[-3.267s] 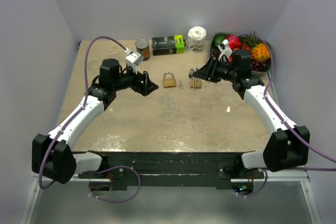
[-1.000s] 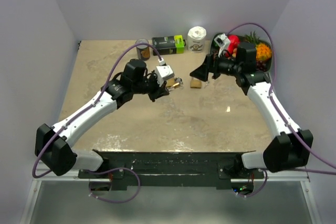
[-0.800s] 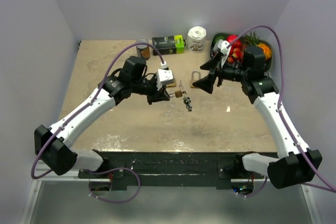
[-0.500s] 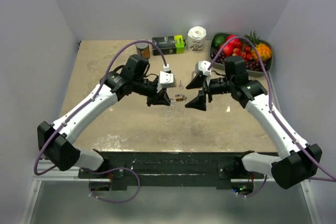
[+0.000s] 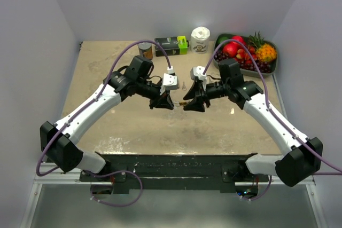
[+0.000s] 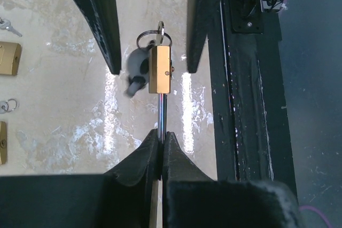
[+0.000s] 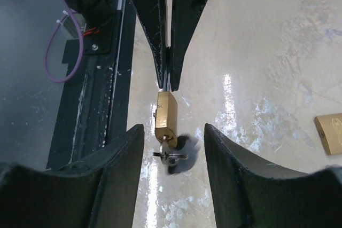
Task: Lock with the key
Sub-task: Pick up the lock from the center of the board.
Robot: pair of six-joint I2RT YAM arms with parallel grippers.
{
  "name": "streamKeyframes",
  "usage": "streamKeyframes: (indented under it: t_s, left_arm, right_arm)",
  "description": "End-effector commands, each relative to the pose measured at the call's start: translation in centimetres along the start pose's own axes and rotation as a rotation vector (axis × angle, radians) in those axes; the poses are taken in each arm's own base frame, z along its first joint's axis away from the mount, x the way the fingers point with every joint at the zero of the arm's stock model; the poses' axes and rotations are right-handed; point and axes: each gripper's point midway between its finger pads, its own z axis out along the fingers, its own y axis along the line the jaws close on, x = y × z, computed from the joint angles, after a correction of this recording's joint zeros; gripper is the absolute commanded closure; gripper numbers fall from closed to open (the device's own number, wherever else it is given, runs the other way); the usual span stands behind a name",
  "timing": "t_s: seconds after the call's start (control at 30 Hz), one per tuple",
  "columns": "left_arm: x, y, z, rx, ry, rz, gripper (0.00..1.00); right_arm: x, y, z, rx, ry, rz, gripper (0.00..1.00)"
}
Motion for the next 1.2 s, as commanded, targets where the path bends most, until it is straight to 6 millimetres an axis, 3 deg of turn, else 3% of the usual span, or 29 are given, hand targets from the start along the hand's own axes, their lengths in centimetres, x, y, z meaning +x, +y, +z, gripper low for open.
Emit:
streamKeyframes:
  t_s: [0.0,0.13,0.3,0.4,0.47,0.57,0.7,0.73,0.8,1.0,1.1,1.17]
  left_arm:
    - [-2.2,-0.2,-0.5,0.022,-0.058,0.06,1.0]
    - [-2.2,0.1,-0.4,0.013,-0.056,0.056,1.0]
    - [-2.1,0.2,-0.1,0.018,-0.053,0.039,1.0]
    - [-2.0,0.6,-0.1,0.006,-0.054,0.017,1.0]
    - [-2.2,0.7,-0.2,0.005,-0.063,0.005,1.0]
    - [-2.3,1.1,-0.5,-0.02,-0.074,-0.012,0.94]
    - [-1.6,2.3,-1.6,-0.077,-0.088,-0.039,0.57]
    - [-1.6,2.4,-2.0,-0.09,-0.099,-0.039,0.53]
    - [-1.6,2.7,-3.2,-0.094,-0.127,-0.057,0.47]
    - [-0.2,3.3,-5.1,-0.114,-0.15,-0.103,0.43]
    - [0.8,2.2,-5.1,-0.086,-0.179,-0.108,0.4]
    - [0.4,2.0,-5.1,-0.091,-0.223,-0.091,0.38]
  right_arm:
    - [-0.8,-0.1,0.3,-0.008,-0.007,-0.05,0.51]
    - [-0.5,-0.2,0.4,0.002,0.007,-0.076,0.55]
    - [-1.0,-0.1,0.6,0.001,-0.007,-0.099,0.7]
    - [-1.2,0.1,0.8,-0.005,-0.007,-0.098,0.83]
    - [-1.3,0.2,0.8,-0.007,-0.011,-0.092,0.99]
    - [-1.5,0.1,0.9,-0.004,-0.018,-0.058,1.0]
    - [-2.6,-0.1,1.2,-0.002,-0.057,0.012,1.0]
    - [-2.8,-0.2,1.1,0.002,-0.069,0.022,1.0]
    - [-3.5,-0.3,1.1,0.012,-0.1,0.04,1.0]
    - [-3.9,-1.2,1.0,0.042,-0.126,0.066,1.0]
    - [-4.8,-1.2,1.0,0.033,-0.157,0.09,1.0]
    - [-5.1,-1.2,1.1,0.031,-0.172,0.108,1.0]
